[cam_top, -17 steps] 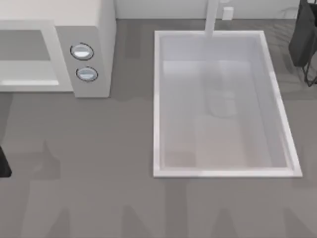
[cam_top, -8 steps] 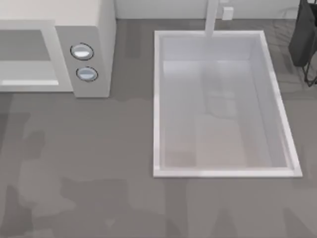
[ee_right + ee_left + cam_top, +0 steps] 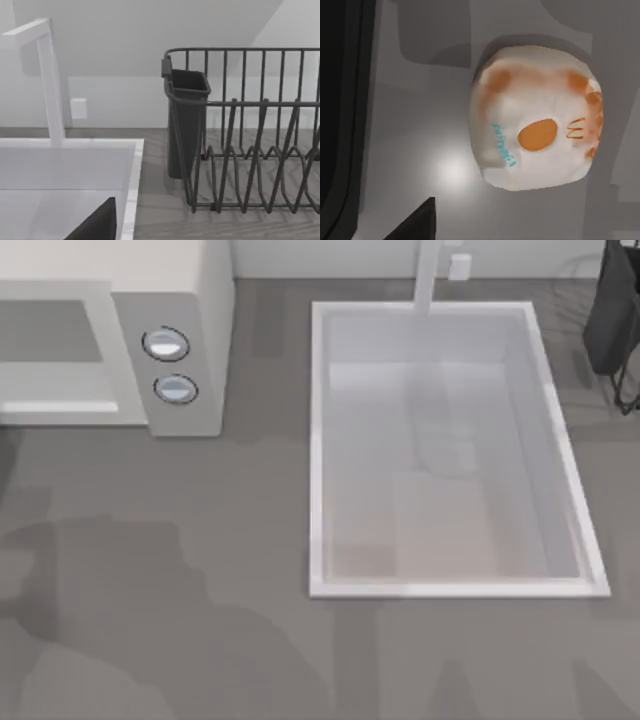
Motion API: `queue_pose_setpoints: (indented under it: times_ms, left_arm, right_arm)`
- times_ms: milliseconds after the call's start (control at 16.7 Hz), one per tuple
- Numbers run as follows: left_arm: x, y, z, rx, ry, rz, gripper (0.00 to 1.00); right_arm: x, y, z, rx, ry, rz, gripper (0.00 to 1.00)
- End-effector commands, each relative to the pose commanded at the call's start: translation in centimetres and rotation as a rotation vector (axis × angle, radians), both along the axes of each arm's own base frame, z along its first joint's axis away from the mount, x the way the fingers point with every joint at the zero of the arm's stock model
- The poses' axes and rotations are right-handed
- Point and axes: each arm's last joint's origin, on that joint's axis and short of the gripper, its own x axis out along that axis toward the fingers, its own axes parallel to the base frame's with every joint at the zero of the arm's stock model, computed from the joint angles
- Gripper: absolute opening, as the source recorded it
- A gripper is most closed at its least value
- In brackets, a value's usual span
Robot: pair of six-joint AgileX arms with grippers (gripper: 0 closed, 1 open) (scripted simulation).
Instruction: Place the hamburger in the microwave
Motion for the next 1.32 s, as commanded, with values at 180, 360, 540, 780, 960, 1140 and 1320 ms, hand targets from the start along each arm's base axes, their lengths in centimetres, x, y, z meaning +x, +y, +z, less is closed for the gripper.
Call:
queue_pose_setpoints:
  times_ms: [180, 360, 540, 780, 960, 1140, 1320]
  left_arm:
    - [1.3, 1.0, -1.0, -0.024, 0.068, 0.010, 1.00]
    - [1.5, 1.2, -1.1, -0.027, 0.077, 0.012, 1.00]
    - [1.3, 0.1, -1.2, -0.032, 0.087, -0.016, 1.00]
    - [1.5, 0.7, -2.4, -0.028, 0.077, 0.011, 1.00]
    - [1.7, 1.0, -4.8, -0.027, 0.077, 0.012, 1.00]
    - [1.7, 1.1, -7.3, -0.027, 0.077, 0.012, 1.00]
    - [1.6, 1.2, -9.0, -0.027, 0.077, 0.011, 1.00]
  right_arm:
    - [0.0, 0.0, 0.0, 0.000, 0.000, 0.000, 1.00]
    - [0.0, 0.0, 0.0, 0.000, 0.000, 0.000, 1.00]
    - [0.0, 0.0, 0.0, 0.000, 0.000, 0.000, 1.00]
    - [0.0, 0.0, 0.0, 0.000, 0.000, 0.000, 1.00]
    - [0.0, 0.0, 0.0, 0.000, 0.000, 0.000, 1.00]
    - [0.0, 0.0, 0.0, 0.000, 0.000, 0.000, 1.00]
    - [0.0, 0.0, 0.0, 0.000, 0.000, 0.000, 1.00]
